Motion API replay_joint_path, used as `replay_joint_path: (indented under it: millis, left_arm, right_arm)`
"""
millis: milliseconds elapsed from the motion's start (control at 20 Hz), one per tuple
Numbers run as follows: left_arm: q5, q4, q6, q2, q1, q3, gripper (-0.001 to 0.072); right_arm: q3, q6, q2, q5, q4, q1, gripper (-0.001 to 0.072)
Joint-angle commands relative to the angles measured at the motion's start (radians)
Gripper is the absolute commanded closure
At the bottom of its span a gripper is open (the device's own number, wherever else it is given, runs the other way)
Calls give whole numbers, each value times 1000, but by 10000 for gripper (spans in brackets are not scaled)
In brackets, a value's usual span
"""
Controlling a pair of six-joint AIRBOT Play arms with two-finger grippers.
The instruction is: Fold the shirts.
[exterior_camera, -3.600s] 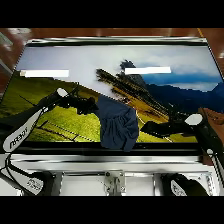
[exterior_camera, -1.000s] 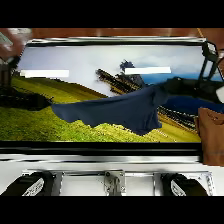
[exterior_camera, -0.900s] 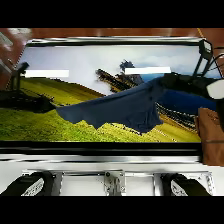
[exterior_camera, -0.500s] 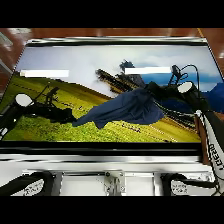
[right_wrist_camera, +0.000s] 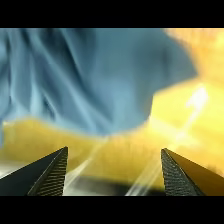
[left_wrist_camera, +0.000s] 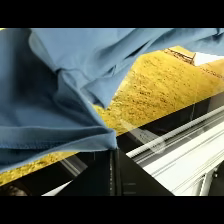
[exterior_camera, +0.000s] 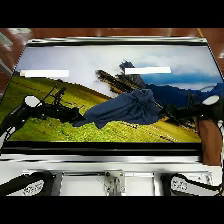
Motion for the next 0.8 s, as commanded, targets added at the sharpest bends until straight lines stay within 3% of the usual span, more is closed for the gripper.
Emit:
replay_joint_path:
  millis: [0,200,350,400,500,550,600,750]
  left_arm:
    - [23,-25,16,-2,-2,0,674]
    - [25,-42,40,-2,-2,2,674]
    - [27,-61,61,-2,-2,4,674]
    - [31,-61,61,-2,-2,4,674]
    - [56,-66,61,-2,-2,4,674]
    - [78,-90,61,-2,-1,5,674]
    - [107,-132,72,2,2,7,674]
    - [140,-231,249,41,43,108,674]
  right_arm:
    - [-228,-60,35,-88,200,-31,26]
    - [-270,-47,34,-365,303,112,27]
    - [-270,39,34,-600,351,255,30]
    - [-270,70,34,-671,353,288,147]
    - [-269,77,35,-747,401,310,578]
    - [-262,73,35,-748,429,309,647]
    - [-241,48,39,-735,433,300,651]
    - [-113,-187,132,-546,391,249,652]
